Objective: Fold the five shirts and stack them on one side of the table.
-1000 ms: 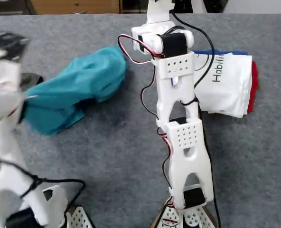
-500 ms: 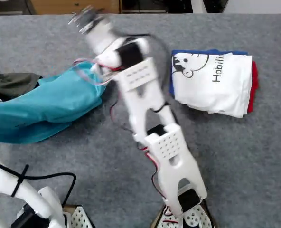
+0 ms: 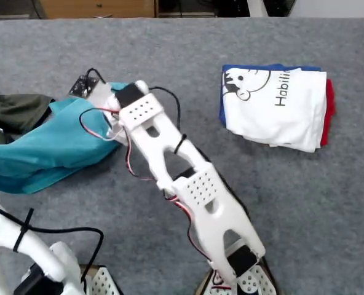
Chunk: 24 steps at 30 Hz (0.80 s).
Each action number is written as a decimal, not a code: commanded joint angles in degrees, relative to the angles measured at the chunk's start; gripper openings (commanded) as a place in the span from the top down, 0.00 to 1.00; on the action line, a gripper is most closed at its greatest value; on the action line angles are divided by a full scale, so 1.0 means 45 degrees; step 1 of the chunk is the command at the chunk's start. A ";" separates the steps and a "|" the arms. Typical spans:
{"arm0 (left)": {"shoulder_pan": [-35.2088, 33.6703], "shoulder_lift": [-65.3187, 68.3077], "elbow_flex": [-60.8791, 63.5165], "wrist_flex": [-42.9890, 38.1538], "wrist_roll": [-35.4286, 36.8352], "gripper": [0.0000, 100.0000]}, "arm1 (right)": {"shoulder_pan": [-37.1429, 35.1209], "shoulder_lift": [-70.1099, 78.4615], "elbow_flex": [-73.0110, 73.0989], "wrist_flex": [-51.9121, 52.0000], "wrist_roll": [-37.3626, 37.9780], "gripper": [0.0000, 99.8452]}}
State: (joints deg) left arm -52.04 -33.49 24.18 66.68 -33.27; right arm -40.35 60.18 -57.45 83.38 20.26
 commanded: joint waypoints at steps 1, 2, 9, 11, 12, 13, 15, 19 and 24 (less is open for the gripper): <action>-0.0078 0.0010 0.0000 -0.0195 0.0137 0.98 | -0.0166 0.0537 -0.1475 -0.1504 0.0098 0.91; -0.0078 0.0010 0.0078 -0.0215 0.0137 0.98 | -0.0166 0.0713 -0.1944 -0.1700 0.0098 0.91; -0.0137 -0.0107 0.0821 -0.0215 0.0137 0.98 | -0.0225 0.1612 -0.6300 -0.1817 -0.0469 0.91; -0.0137 -0.0107 0.0899 -0.0156 0.0137 0.98 | -0.0225 0.1905 -0.7277 -0.1895 -0.0840 0.91; -0.0137 -0.0107 0.0899 -0.0156 0.0137 0.98 | -0.0225 0.2139 -0.7648 -0.2110 -0.0938 0.91; -0.0137 -0.0107 0.0957 -0.0156 0.0137 0.98 | -0.0225 0.2432 -0.7883 -0.2403 -0.0957 0.91; -0.0078 -0.0107 0.1016 -0.0156 0.0137 0.98 | -0.0225 0.3057 -0.8020 -0.3341 -0.0938 0.91; -0.0059 -0.0107 0.1016 -0.0137 0.0137 0.98 | -0.0225 0.4542 -0.8078 -0.5431 -0.0938 0.91; -0.0117 -0.0088 0.1016 -0.0176 0.0137 0.98 | -0.0147 0.4952 -0.8508 -0.5958 -0.1016 0.91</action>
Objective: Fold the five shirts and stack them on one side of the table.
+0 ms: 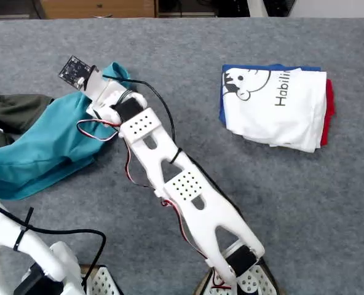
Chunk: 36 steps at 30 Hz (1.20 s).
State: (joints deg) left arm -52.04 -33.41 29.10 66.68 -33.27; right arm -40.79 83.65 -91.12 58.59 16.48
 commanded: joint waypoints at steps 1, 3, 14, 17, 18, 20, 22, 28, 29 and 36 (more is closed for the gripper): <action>-0.0117 -0.0107 -0.0078 -0.0176 0.0137 0.98 | -0.0010 -0.0440 -0.1045 -0.0449 -0.0371 0.91; -0.0117 -0.0049 -0.0078 -0.0176 0.0137 0.98 | 0.0147 -0.1143 -0.0967 0.0000 -0.1094 0.91; -0.0117 -0.0029 -0.0078 -0.0195 0.0137 0.98 | 0.0361 -0.4171 -0.0967 0.4962 -0.2227 0.90; -0.0117 -0.0029 -0.0078 -0.0195 0.0137 0.98 | 0.0635 -0.4698 -0.0967 0.5958 -0.2247 0.90; -0.0117 -0.0029 -0.0078 -0.0195 0.0137 0.98 | 0.0694 -0.4855 -0.0967 0.6369 -0.2208 0.90; -0.0117 -0.0029 -0.0078 -0.0195 0.0137 0.98 | 0.0772 -0.5265 -0.0967 0.7443 -0.2168 0.90; -0.0117 -0.0049 -0.0078 -0.0195 0.0137 0.98 | 0.0772 -0.5597 -0.0928 0.8791 -0.2168 0.90; -0.0059 -0.0088 -0.0078 -0.0195 0.0156 0.98 | 0.0381 -0.5499 -0.0147 0.9729 -0.2051 0.90; -0.0059 -0.0107 -0.0078 -0.0195 0.0156 0.98 | 0.0166 -0.5460 0.0166 0.9729 -0.1875 0.90; -0.0117 -0.0029 -0.0059 -0.0156 0.0156 0.98 | -0.0615 -0.4308 0.1768 0.8088 -0.1661 0.90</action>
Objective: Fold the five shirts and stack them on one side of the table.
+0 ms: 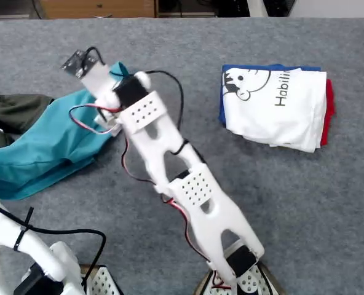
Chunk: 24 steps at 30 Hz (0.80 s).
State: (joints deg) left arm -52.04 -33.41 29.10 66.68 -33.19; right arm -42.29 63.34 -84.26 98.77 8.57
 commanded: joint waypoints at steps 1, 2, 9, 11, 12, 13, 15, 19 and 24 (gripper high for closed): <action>-0.0117 -0.0029 -0.0059 -0.0156 0.0137 0.98 | -0.0322 0.0498 0.0342 -0.1192 0.0098 0.90; -0.0117 -0.0029 -0.0059 -0.0176 0.0137 0.98 | -0.0322 0.0811 0.0420 -0.1504 0.0098 0.90; -0.0137 -0.0029 -0.0059 -0.0195 0.0137 0.98 | 0.0088 0.2667 0.0381 -0.2071 0.0098 0.91; -0.0137 -0.0029 -0.0059 -0.0195 0.0137 0.98 | 0.0283 0.2842 0.0381 -0.2012 0.0098 0.91; -0.0117 -0.0029 -0.0059 -0.0195 0.0137 0.98 | 0.0361 0.2862 0.0381 -0.1993 0.0098 0.91; -0.0098 -0.0029 -0.0059 -0.0195 0.0137 0.98 | 0.0420 0.2862 0.0381 -0.1993 0.0098 0.91; -0.0098 -0.0029 -0.0059 -0.0195 0.0137 0.98 | 0.0537 0.2862 0.0381 -0.1973 0.0098 0.91; -0.0117 -0.0088 -0.0059 -0.0176 0.0137 0.98 | 0.0635 0.2842 0.0244 -0.1641 0.0117 1.00; -0.0137 -0.0107 -0.0059 -0.0137 0.0137 0.98 | 0.0694 0.2842 -0.1201 -0.0488 0.0117 1.00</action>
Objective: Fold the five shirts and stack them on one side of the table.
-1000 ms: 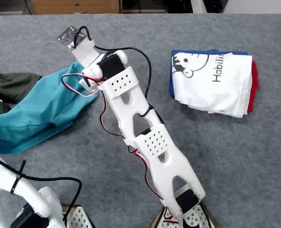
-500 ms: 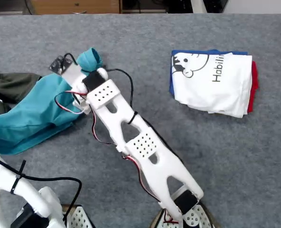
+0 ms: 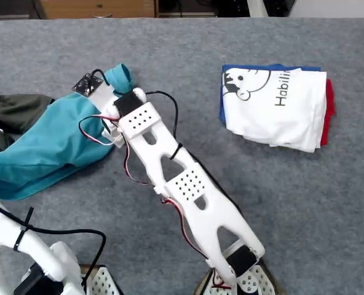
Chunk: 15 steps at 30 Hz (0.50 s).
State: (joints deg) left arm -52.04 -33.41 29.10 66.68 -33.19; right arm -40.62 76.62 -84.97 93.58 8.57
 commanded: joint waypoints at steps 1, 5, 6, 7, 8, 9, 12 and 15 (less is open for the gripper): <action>-0.0137 -0.0127 -0.0059 -0.0137 0.0137 0.98 | 0.0322 -0.0107 -0.1475 0.0918 0.0117 1.00; -0.0156 -0.0127 -0.0059 -0.0117 0.0137 0.98 | 0.0322 -0.0264 -0.2374 0.1700 0.0117 1.00; -0.0156 -0.0127 -0.0059 -0.0117 0.0137 0.98 | 0.0322 -0.0459 -0.2315 0.1856 0.0117 1.00; -0.0156 -0.0127 -0.0059 -0.0117 0.0137 0.98 | 0.0322 -0.0674 -0.2178 0.1954 0.0117 1.00; -0.0156 -0.0127 -0.0078 -0.0117 0.0137 0.98 | 0.0361 -0.0928 -0.2100 0.1954 0.0117 1.00; -0.0176 -0.0127 -0.0078 -0.0117 0.0137 0.98 | 0.0440 -0.1143 -0.2100 0.1954 0.0098 1.00; -0.0176 -0.0147 -0.0195 -0.0117 0.0137 0.98 | 0.0537 -0.2022 -0.2100 0.1954 0.0098 1.00; -0.0176 -0.0147 -0.0391 -0.0098 0.0137 0.98 | 0.0537 -0.3057 -0.2061 0.1973 0.0098 1.00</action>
State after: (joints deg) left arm -52.04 -33.41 29.10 66.68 -33.19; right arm -39.21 70.46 -92.70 101.23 8.75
